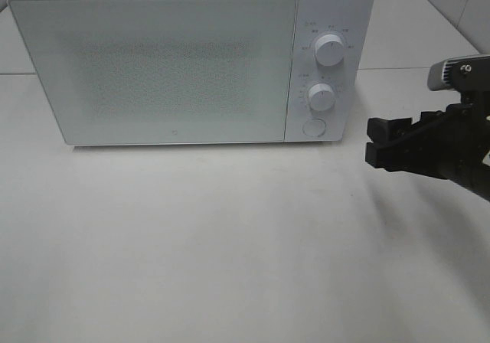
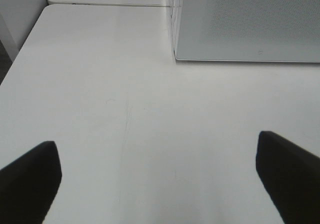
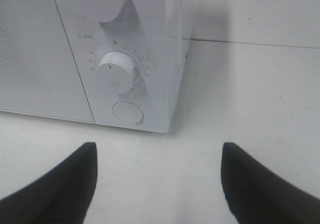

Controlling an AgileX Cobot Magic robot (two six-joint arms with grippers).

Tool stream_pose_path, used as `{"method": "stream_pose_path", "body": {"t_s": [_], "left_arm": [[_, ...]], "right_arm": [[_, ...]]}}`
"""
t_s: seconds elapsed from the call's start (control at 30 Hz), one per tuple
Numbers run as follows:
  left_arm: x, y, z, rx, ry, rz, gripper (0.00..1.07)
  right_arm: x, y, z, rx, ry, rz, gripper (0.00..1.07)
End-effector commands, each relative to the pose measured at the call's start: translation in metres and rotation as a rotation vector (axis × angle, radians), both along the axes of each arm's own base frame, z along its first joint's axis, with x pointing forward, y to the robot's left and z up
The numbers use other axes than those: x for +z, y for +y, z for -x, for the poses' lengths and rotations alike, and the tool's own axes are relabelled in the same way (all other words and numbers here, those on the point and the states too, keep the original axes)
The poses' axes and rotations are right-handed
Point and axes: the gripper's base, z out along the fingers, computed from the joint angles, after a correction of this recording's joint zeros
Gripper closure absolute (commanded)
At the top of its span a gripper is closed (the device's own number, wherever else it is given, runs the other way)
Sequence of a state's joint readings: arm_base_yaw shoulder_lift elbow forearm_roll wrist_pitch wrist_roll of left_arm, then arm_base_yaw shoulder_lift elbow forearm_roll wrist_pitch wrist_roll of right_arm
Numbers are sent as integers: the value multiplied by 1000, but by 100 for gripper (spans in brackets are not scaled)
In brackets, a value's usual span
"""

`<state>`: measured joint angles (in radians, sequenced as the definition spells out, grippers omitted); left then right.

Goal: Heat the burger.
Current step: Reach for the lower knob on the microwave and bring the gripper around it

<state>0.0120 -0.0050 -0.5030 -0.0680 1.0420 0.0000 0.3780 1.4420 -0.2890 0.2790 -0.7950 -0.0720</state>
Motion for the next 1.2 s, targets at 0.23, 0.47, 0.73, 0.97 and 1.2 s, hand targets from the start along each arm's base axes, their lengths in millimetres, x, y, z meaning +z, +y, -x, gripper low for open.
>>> {"method": "stream_pose_path", "body": {"t_s": [0.23,0.47,0.73,0.97,1.2], "left_arm": [[-1,-1,3,-5,-23,7,9],[-1,-1,3,-5,-23,7,9],[-1,-1,3,-5,-23,7,9],[-1,-1,3,-5,-23,7,9],[-1,-1,3,-4,-23,7,9]], "right_arm": [[-9,25,4,-48,-88,-6,39],[-21,45,13,-103,-146,0,39],[-28,71,10,-131,-163,-13,39],[-28,83,-1,-138,-178,-35,35],[-24,90,-10,-148,-228,1,30]]}}
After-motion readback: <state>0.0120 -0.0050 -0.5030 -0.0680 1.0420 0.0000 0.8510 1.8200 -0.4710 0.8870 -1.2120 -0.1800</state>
